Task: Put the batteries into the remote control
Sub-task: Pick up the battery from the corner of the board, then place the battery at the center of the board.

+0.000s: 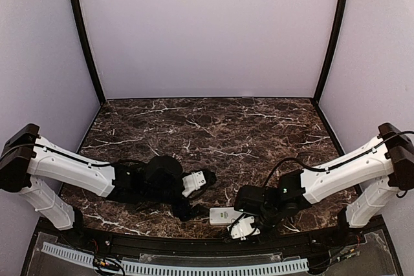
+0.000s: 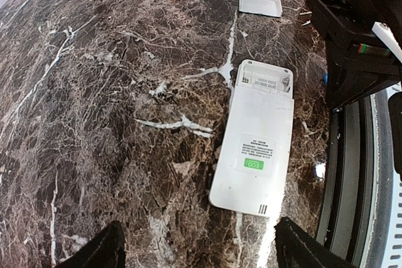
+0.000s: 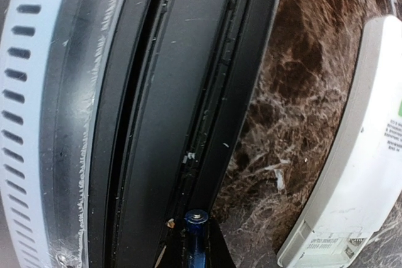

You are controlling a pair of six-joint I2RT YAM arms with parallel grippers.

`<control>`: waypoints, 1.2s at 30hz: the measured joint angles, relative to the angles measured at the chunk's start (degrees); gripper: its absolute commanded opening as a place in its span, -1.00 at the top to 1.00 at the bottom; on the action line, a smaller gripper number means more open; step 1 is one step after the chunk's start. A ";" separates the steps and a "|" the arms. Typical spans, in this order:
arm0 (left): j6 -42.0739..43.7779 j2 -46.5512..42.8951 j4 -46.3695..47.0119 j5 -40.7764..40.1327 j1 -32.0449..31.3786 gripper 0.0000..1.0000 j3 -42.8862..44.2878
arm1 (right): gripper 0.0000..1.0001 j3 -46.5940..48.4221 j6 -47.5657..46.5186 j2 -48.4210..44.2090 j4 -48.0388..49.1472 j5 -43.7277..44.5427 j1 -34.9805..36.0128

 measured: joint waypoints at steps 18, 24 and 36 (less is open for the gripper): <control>0.92 -7.54 1.90 0.98 0.02 -0.59 -3.61 | 1.00 5.75 9.55 -15.45 4.70 -6.47 -7.41; 2.49 -13.86 4.68 3.89 0.02 -0.54 -3.13 | 1.00 4.48 22.32 -27.67 24.20 -10.21 -14.97; 1.66 -13.35 14.86 5.70 0.02 -0.11 7.02 | 1.00 0.96 42.45 -24.48 57.05 -9.68 -15.82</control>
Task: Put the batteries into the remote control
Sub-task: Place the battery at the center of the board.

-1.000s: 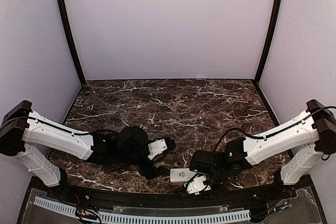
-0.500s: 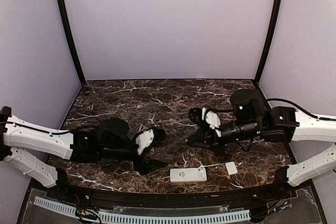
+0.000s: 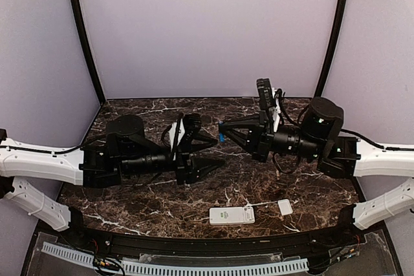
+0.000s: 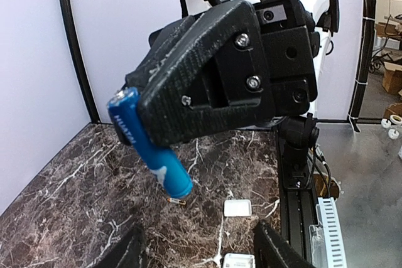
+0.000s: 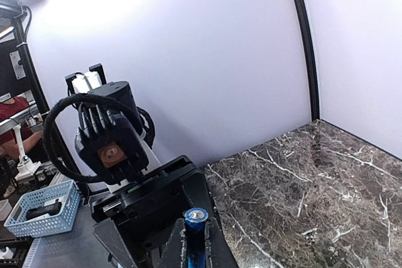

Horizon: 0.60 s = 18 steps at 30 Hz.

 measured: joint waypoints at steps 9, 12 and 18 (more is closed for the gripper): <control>-0.59 -0.09 1.88 -2.58 -0.02 -0.35 0.04 | 1.00 3.06 1.68 -2.05 -9.51 -2.27 -2.34; -0.70 -0.55 -0.33 -5.09 0.00 -0.37 -0.24 | 1.00 7.41 3.80 -1.97 -19.34 -0.74 -5.20; -1.64 -0.46 -6.49 -11.32 0.00 -0.38 -2.95 | 1.00 15.06 10.88 2.01 -41.64 4.92 -13.75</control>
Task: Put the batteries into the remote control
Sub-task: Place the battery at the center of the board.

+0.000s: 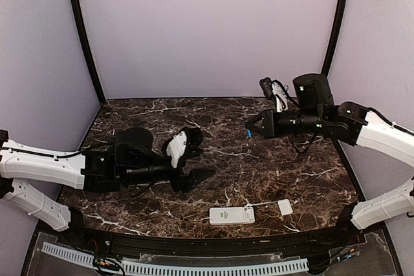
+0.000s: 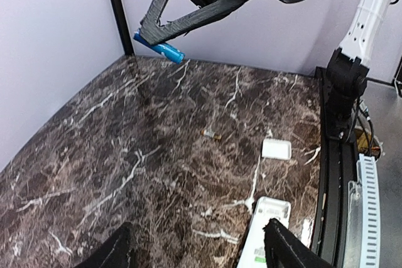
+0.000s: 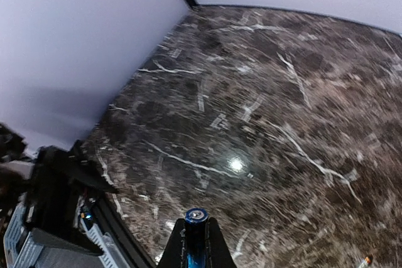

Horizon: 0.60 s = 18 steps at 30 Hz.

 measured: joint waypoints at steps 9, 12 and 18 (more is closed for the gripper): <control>-2.21 0.11 -6.01 -4.87 0.02 -0.39 -3.37 | 1.00 -1.68 -0.09 20.92 -17.44 2.43 -15.23; -2.27 0.11 -6.71 -5.79 0.00 -0.39 -3.69 | 1.00 -0.79 -1.81 27.71 -19.30 2.99 -15.85; -2.58 1.03 -7.19 -6.38 0.02 -0.40 -6.01 | 1.00 3.61 -8.33 38.49 -20.41 1.66 -14.97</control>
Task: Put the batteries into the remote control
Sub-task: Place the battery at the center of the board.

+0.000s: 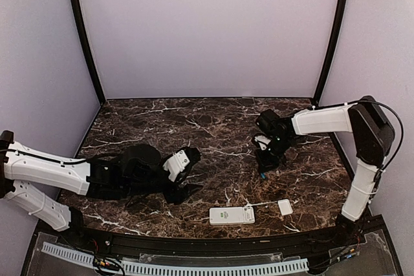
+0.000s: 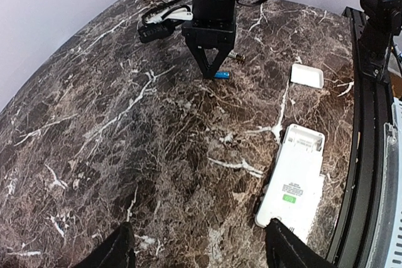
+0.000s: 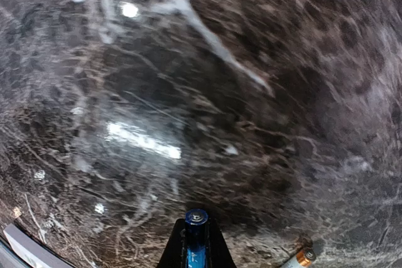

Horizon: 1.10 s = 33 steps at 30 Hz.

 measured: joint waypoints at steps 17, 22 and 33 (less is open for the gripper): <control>0.48 -1.97 0.76 -3.48 -0.02 -0.43 -3.43 | 0.81 12.96 -36.76 9.35 -6.49 0.28 21.70; 0.72 -4.15 1.22 -4.33 -0.02 -0.52 -4.50 | 0.39 13.60 -43.76 9.46 -8.98 5.18 22.36; 1.05 -4.92 1.64 -4.72 -0.02 -0.58 -5.14 | 0.24 16.76 -47.87 10.19 -14.51 10.73 26.27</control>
